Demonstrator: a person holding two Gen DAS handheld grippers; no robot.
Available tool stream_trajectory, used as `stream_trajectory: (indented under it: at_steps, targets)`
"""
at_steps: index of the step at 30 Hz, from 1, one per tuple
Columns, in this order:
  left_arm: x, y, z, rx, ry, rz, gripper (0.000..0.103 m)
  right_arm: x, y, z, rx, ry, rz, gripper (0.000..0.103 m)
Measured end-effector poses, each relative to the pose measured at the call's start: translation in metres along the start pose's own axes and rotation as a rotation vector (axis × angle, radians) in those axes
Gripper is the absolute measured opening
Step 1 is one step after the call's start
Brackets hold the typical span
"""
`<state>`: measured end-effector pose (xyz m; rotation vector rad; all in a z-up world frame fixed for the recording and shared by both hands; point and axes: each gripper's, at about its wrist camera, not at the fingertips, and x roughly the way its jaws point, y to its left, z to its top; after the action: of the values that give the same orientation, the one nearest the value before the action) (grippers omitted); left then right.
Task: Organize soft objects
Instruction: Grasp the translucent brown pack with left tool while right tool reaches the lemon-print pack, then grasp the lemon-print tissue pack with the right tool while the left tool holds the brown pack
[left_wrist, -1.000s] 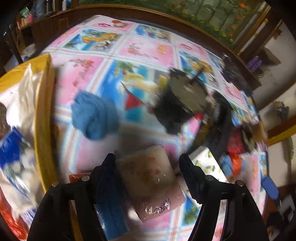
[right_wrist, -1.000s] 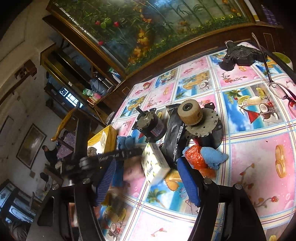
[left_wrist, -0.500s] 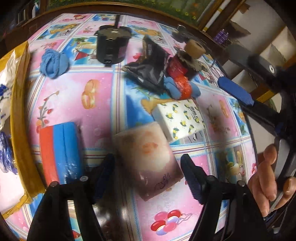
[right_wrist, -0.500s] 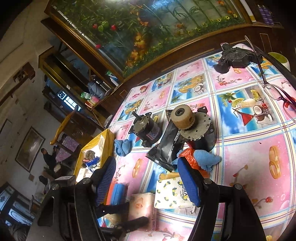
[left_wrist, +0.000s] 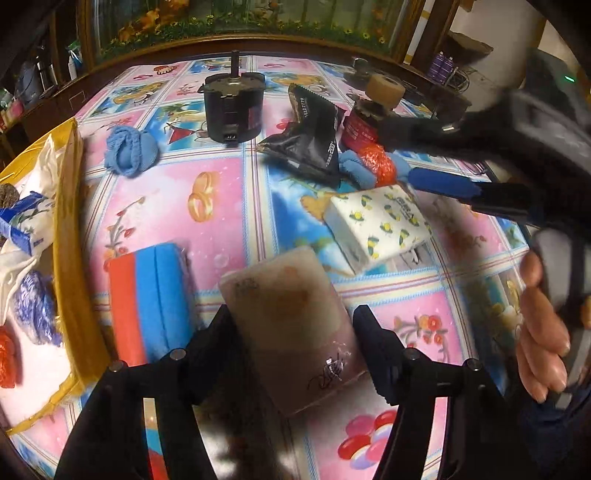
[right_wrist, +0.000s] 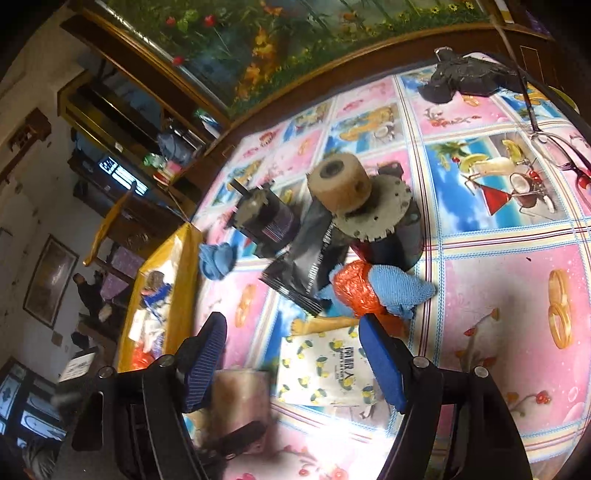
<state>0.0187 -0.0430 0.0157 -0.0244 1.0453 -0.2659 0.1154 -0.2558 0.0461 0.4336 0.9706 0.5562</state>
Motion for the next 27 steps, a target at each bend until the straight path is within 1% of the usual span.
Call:
stream_trajectory:
  at_steps: [1,2,4,6,7,8,9,12,14,16,18,20,22,23,25,26,27]
  targets:
    - [-0.001,0.000,-0.002,0.002,-0.003,0.000,0.065,0.008,-0.002,0.000,0.002,0.018,-0.012,0.078]
    - [-0.003,0.001,-0.005,0.003,-0.006,-0.001,0.065,0.013,-0.003,0.001,0.001,0.015,-0.028,0.078]
    - [-0.004,0.003,-0.006,0.000,-0.010,-0.002,0.065,0.016,0.001,0.004,-0.043,-0.011,-0.076,0.078]
    - [-0.004,0.001,-0.005,-0.001,-0.012,-0.002,0.065,0.022,0.001,0.003,-0.063,0.010,-0.119,0.078]
    - [-0.004,0.001,-0.005,-0.003,-0.011,0.000,0.065,0.024,-0.001,0.001,-0.060,0.034,-0.123,0.078]
    - [-0.005,0.002,-0.005,-0.007,-0.010,-0.001,0.065,0.027,-0.002,-0.002,-0.053,0.072,-0.104,0.079]
    - [-0.006,0.003,-0.006,-0.010,-0.008,0.000,0.065,0.030,-0.004,-0.007,-0.035,0.124,-0.066,0.079]
    - [-0.008,0.008,-0.008,-0.019,-0.003,0.005,0.065,0.024,0.002,-0.017,-0.036,0.183,0.011,0.079]
    - [-0.010,0.011,-0.010,-0.027,-0.002,0.006,0.065,0.019,0.013,-0.023,-0.100,0.209,0.032,0.079]
    - [-0.012,0.012,-0.012,-0.030,-0.003,0.003,0.065,0.013,0.023,-0.028,-0.171,0.202,0.017,0.079]
    - [-0.013,0.012,-0.014,-0.029,-0.007,0.006,0.065,0.010,0.027,-0.029,-0.202,0.187,-0.004,0.079]
    - [-0.014,0.011,-0.016,-0.025,-0.010,0.004,0.065,0.007,0.032,-0.030,-0.254,0.152,-0.051,0.079]
    - [-0.015,0.011,-0.018,-0.022,-0.012,0.001,0.065,0.003,0.042,-0.030,-0.336,0.107,-0.093,0.079]
    - [-0.016,0.011,-0.020,-0.021,-0.013,0.000,0.065,0.002,0.044,-0.030,-0.346,0.093,-0.097,0.080]
    - [-0.018,0.012,-0.023,-0.022,-0.016,-0.002,0.065,0.010,0.039,-0.027,-0.298,0.118,-0.057,0.081]
    - [-0.019,0.012,-0.024,-0.022,-0.017,-0.003,0.065,0.014,0.037,-0.029,-0.280,0.139,-0.058,0.081]
    - [-0.020,0.012,-0.026,-0.021,-0.018,-0.003,0.065,0.015,0.037,-0.031,-0.274,0.138,-0.076,0.081]
